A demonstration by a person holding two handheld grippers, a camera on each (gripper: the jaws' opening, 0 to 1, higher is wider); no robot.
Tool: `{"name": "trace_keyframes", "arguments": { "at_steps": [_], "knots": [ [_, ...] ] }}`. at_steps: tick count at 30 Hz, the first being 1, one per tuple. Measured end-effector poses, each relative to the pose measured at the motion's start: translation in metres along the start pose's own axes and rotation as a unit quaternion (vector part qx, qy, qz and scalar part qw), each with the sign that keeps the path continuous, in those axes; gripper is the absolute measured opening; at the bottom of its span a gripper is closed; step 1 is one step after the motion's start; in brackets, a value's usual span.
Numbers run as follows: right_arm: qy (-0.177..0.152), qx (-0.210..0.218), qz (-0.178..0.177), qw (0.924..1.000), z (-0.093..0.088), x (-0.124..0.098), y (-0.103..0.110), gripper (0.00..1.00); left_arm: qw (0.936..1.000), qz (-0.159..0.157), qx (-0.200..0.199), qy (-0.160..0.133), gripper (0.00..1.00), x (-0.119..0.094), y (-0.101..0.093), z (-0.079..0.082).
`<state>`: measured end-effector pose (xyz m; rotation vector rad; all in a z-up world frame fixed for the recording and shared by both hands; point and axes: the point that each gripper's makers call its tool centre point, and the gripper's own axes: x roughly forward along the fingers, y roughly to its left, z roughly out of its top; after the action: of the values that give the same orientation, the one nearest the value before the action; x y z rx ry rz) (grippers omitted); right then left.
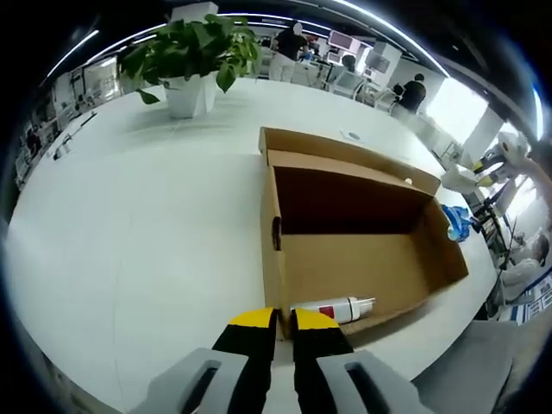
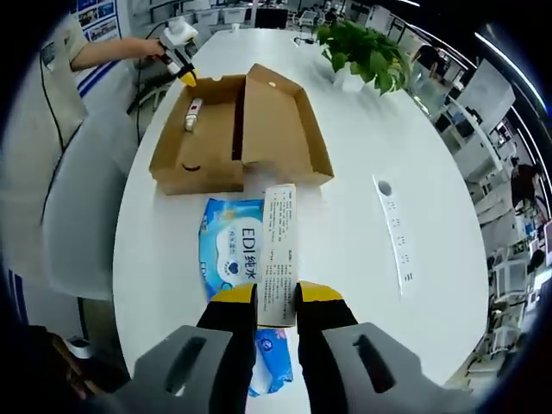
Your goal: Operate the shoe box by opening the lid, removing the specified soft item, and placing it in the target area until the item is outside and the box remains undamaged.
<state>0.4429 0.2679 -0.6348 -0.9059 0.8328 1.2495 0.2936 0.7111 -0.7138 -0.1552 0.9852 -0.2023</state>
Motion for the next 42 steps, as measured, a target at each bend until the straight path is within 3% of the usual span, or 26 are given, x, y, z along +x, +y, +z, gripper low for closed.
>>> {"name": "trace_keyframes", "arguments": {
  "at_steps": [7, 30, 34, 42],
  "knots": [
    [0.033, 0.008, -0.009, 0.9994, -0.035, 0.009, -0.02, 0.14, 0.9999, 0.004, 0.012, 0.001, 0.06, 0.0, -0.002, 0.0],
    [0.106, 0.011, 0.013, 0.9942, -0.119, 0.044, -0.045, 0.14, 0.9998, 0.014, 0.011, 0.008, 0.06, 0.001, 0.0, 0.0],
    [0.132, 0.0, 0.017, 0.9911, -0.14, 0.043, -0.039, 0.14, 0.9998, 0.016, 0.011, 0.009, 0.06, 0.001, 0.0, 0.0],
    [0.163, -0.025, 0.012, 0.9863, -0.158, 0.042, -0.035, 0.15, 0.9996, 0.018, 0.015, 0.014, 0.06, 0.002, 0.001, 0.0]
  ]
}}
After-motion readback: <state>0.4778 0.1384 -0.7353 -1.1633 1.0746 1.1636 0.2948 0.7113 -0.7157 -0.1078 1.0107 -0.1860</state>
